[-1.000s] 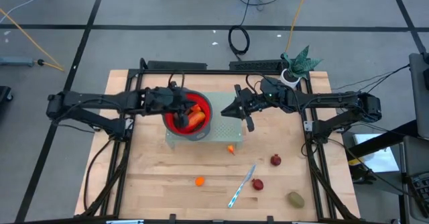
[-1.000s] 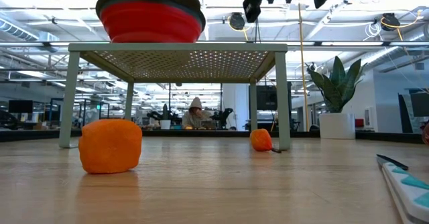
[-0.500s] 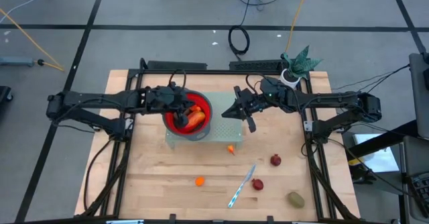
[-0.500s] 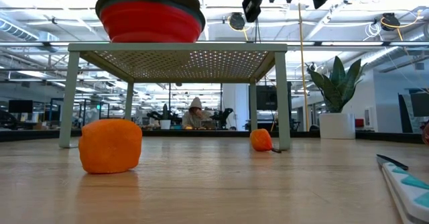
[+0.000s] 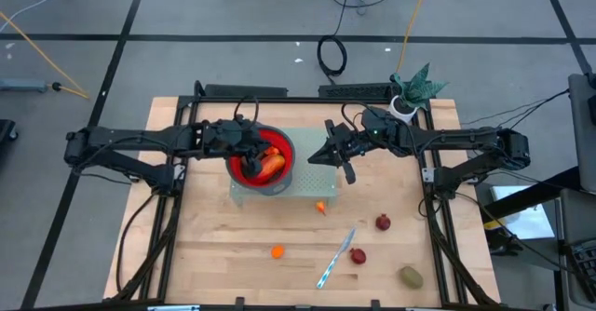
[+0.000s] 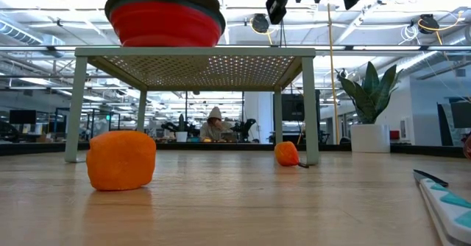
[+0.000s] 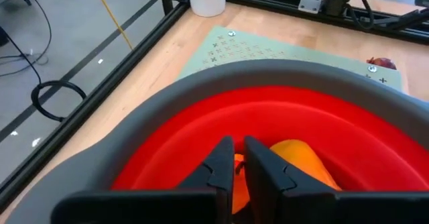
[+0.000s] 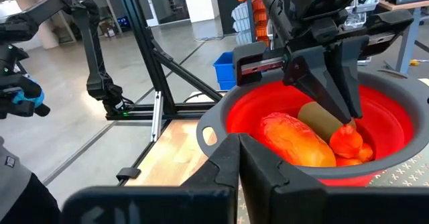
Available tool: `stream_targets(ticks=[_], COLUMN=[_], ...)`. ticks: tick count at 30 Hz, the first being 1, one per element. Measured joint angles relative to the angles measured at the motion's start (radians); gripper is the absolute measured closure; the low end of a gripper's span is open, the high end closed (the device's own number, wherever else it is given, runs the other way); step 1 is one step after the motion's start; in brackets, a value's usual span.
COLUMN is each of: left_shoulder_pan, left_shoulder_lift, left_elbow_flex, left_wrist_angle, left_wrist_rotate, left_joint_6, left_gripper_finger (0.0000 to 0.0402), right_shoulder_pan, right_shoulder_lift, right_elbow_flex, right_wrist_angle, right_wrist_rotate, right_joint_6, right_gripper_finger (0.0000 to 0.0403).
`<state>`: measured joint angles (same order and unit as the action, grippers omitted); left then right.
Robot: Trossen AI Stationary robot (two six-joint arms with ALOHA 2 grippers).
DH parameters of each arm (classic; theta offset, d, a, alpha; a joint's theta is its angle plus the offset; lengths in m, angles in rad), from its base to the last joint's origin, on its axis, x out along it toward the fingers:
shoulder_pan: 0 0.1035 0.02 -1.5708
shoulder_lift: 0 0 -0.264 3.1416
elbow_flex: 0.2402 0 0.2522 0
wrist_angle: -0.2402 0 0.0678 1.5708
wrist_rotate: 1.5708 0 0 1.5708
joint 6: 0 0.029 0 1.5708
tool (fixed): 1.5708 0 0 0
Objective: Pick & Place Fruit
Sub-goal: Put the orange pear into the red strainer bowl on the shelf, then put the pomegranate into the red strainer bowl on the shelf
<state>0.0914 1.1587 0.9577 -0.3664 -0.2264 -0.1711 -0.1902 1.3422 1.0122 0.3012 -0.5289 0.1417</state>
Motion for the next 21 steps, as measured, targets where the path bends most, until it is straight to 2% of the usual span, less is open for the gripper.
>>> stream_targets(ticks=[6,13,18,21], left_shoulder_pan=[0.0,-0.008,-0.016,-0.017], left_shoulder_lift=[-0.023,-0.164,-0.303,-0.367], left_elbow_flex=[0.0,0.001,0.001,0.001], left_wrist_angle=[0.002,0.031,0.016,-0.02], left_wrist_rotate=[0.0,-0.001,-0.011,-0.014], left_joint_6=[-0.015,-0.014,-0.041,-0.037], left_gripper_finger=[0.0328,0.0284,0.0284,0.0299], right_shoulder_pan=[0.0,0.0,0.009,0.03], right_shoulder_lift=[0.0,-0.073,-0.162,-0.214], right_elbow_flex=[0.0,-0.001,-0.002,-0.001], right_wrist_angle=[-0.001,-0.123,-0.325,-0.446], right_wrist_rotate=[0.0,0.002,0.011,0.08], right_joint_6=[0.0,-0.054,-0.144,-0.157], right_gripper_finger=[0.0402,0.0402,0.0402,0.0402])
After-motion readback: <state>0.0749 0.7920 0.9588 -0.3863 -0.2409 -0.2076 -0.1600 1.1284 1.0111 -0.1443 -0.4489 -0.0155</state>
